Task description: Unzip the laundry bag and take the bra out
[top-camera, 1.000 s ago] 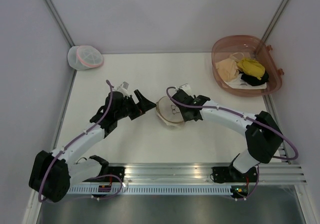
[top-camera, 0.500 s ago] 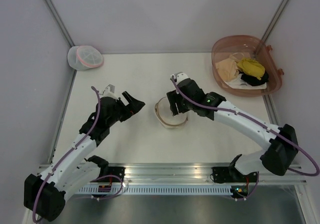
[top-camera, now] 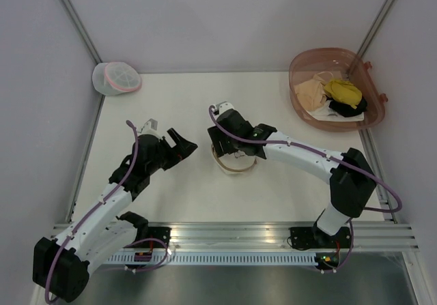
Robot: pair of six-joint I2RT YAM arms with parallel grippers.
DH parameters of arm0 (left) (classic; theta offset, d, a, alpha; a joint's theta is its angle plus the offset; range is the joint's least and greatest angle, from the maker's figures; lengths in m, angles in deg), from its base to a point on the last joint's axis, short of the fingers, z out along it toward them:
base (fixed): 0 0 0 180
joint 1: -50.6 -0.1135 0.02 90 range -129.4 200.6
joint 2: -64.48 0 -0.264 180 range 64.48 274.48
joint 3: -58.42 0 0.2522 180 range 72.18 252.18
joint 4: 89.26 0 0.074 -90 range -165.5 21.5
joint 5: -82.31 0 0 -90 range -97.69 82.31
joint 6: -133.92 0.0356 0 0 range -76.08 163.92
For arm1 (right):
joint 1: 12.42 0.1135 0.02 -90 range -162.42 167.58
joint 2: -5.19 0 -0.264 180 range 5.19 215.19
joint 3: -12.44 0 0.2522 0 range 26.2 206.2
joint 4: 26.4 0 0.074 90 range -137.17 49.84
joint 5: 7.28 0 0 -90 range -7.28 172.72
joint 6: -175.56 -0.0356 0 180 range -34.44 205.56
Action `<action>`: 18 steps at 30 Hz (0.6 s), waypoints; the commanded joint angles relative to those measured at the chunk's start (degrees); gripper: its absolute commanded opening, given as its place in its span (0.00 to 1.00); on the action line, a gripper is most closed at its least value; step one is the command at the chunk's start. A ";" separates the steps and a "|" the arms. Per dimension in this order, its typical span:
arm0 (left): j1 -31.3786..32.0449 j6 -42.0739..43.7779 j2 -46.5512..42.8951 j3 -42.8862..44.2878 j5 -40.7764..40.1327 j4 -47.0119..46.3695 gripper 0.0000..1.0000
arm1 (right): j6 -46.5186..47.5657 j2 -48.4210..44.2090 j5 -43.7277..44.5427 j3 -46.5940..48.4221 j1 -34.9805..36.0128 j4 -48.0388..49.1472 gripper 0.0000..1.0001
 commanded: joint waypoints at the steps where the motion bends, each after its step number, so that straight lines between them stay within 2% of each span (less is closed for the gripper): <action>1: -0.30 1.37 0.53 -0.22 -0.13 -0.15 0.99 | -1.58 2.32 -0.08 3.01 1.56 2.36 0.72; 4: -0.30 1.37 1.06 -0.39 0.22 -0.58 0.99 | -2.20 4.69 0.61 4.68 2.88 1.66 0.71; 14: -1.27 1.89 0.45 -1.10 1.10 -0.50 1.00 | -4.66 11.74 12.21 11.63 5.87 -3.80 0.69; 17: -1.97 1.89 0.18 -1.53 1.80 -0.59 1.00 | -5.27 12.35 15.02 11.71 5.88 -4.67 0.61; 18: -2.23 1.89 0.27 -1.62 1.98 -0.50 1.00 | -5.36 12.79 15.90 11.80 5.88 -5.28 0.48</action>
